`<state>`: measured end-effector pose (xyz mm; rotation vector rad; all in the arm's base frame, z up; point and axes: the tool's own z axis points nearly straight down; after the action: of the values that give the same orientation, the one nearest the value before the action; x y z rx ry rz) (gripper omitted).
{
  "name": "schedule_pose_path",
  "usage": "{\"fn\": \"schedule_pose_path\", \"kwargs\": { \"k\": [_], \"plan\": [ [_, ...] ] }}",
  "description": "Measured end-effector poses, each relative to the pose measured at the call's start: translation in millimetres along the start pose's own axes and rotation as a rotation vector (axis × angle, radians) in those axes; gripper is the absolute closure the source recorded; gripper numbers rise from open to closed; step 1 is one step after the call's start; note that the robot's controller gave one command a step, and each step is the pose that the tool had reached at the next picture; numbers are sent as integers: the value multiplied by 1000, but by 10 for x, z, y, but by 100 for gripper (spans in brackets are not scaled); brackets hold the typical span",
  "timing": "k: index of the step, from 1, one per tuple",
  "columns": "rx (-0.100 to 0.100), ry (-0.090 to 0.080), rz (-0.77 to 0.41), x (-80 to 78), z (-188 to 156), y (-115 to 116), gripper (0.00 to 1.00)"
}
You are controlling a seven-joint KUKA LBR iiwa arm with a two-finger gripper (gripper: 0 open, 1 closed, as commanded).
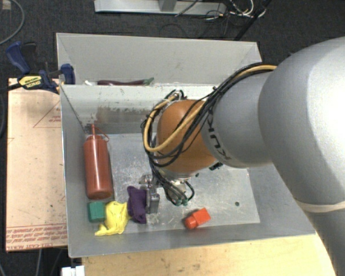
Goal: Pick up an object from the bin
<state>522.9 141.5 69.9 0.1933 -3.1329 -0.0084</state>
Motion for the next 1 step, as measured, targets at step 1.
{"fn": "schedule_pose_path", "kwargs": {
  "k": [1],
  "plan": [
    [-1, -2, -54, 60, -1157, 96, 100]
  ]
}}
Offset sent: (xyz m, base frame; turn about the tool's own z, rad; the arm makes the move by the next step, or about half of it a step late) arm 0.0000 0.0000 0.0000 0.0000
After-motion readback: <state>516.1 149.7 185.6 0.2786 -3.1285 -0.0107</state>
